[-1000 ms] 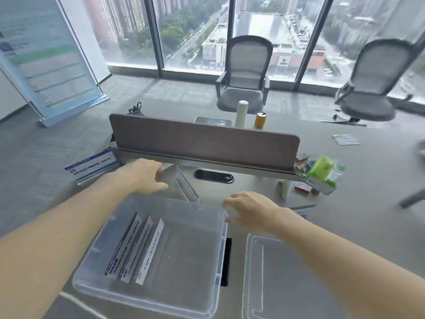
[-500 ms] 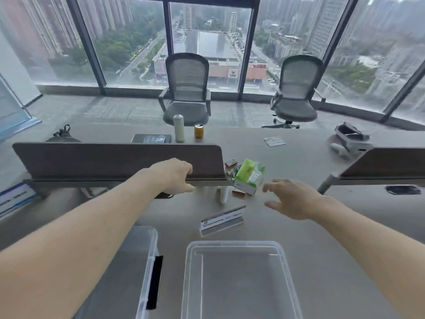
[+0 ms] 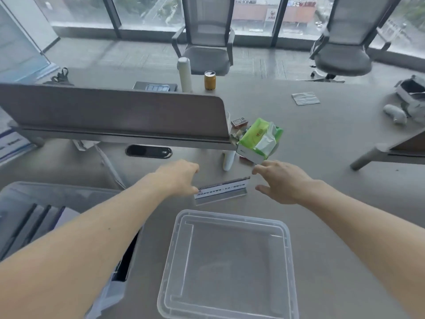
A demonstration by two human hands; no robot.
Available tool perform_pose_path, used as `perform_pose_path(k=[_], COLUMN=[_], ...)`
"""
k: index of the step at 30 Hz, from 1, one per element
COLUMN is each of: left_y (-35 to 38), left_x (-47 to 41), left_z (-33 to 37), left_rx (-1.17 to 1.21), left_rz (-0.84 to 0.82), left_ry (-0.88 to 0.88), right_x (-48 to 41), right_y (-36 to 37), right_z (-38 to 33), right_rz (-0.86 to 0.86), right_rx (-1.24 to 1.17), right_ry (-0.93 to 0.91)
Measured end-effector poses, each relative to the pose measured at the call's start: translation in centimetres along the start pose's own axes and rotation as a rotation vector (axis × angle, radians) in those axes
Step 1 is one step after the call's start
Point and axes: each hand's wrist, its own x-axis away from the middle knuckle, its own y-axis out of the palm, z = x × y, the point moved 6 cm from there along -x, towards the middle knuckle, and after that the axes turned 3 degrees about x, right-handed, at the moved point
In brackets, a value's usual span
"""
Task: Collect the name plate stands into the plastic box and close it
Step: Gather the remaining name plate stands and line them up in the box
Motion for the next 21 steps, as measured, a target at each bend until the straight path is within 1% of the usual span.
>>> perform_pose_path(k=[3,6,12,14,18,21], left_y=[2.9,5.9,10.8,11.8,13.8,14.7], left_x=[-2.7,-4.8,-7.7,-8.6,-9.9,-10.1], left_z=[-1.0,-2.2,-3.7,-4.0,-5.2,-6.1], left_rx=[0.102,0.285,0.413,0.507,0.773,1.021], left_rz=[-0.001,0.047,0.125,0.164,0.287,0.352], left_ry=[-0.025,-0.052,-0.025,-0.049,-0.181,-0.224], right_x=[-3.0,-5.7,-9.6,-10.6,-11.6,-11.5], right_y=[2.5,5.4,10.9,12.5,15.1,16.3], right_z=[-0.4,-0.3,0.6,1.3,3.5,4.0], right_rz=[0.011,0.002,-0.031,0.004,0.142,0.197], right_rx=[-0.022,-0.033,-0.095,-0.192,-0.598,-0.675], right_ry=[-0.018,-0.026,-0.010,0.025,0.242,0.313])
